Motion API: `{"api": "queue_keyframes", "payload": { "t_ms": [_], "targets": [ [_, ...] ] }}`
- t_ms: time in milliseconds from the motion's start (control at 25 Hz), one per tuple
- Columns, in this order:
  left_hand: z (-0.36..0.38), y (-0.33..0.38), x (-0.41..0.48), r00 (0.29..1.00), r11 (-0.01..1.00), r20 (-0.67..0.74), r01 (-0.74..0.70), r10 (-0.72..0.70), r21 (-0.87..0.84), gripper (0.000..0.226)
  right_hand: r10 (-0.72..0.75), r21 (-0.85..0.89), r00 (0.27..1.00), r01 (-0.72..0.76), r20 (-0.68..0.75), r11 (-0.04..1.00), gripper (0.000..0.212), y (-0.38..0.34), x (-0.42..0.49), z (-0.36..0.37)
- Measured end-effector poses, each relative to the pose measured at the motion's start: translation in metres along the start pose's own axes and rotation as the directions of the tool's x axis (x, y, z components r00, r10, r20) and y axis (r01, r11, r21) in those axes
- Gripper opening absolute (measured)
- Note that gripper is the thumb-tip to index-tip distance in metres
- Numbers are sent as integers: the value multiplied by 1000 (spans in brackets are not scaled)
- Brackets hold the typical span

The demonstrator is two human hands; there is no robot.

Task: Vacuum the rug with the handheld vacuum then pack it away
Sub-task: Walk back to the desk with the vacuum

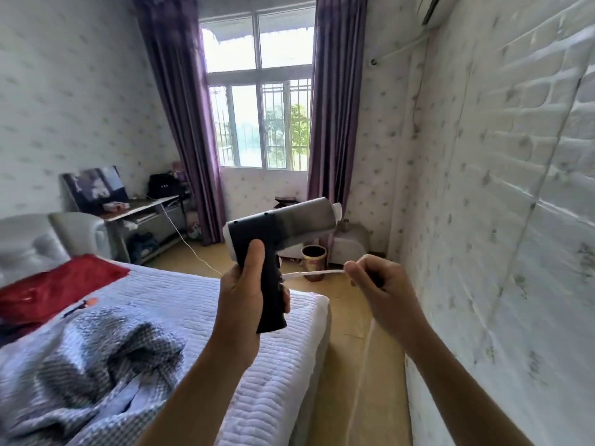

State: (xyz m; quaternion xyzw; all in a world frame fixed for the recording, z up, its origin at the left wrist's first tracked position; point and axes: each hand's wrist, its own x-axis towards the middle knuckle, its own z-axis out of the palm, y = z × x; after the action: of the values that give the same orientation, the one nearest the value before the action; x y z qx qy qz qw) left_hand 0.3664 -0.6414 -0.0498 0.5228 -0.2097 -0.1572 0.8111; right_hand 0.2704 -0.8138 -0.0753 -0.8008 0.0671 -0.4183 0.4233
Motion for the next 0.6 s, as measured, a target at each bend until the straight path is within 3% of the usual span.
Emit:
{"api": "queue_keyframes", "payload": {
  "t_ms": [360, 600],
  "targets": [
    [55, -75, 178, 999, 998, -24, 30, -31, -52, 50, 13, 47, 995, -17, 97, 999, 31, 133, 142, -14],
    [100, -131, 337, 999, 985, 24, 41, -37, -168, 49, 23, -58, 996, -18, 86, 998, 39, 236, 263, -21]
  ]
}}
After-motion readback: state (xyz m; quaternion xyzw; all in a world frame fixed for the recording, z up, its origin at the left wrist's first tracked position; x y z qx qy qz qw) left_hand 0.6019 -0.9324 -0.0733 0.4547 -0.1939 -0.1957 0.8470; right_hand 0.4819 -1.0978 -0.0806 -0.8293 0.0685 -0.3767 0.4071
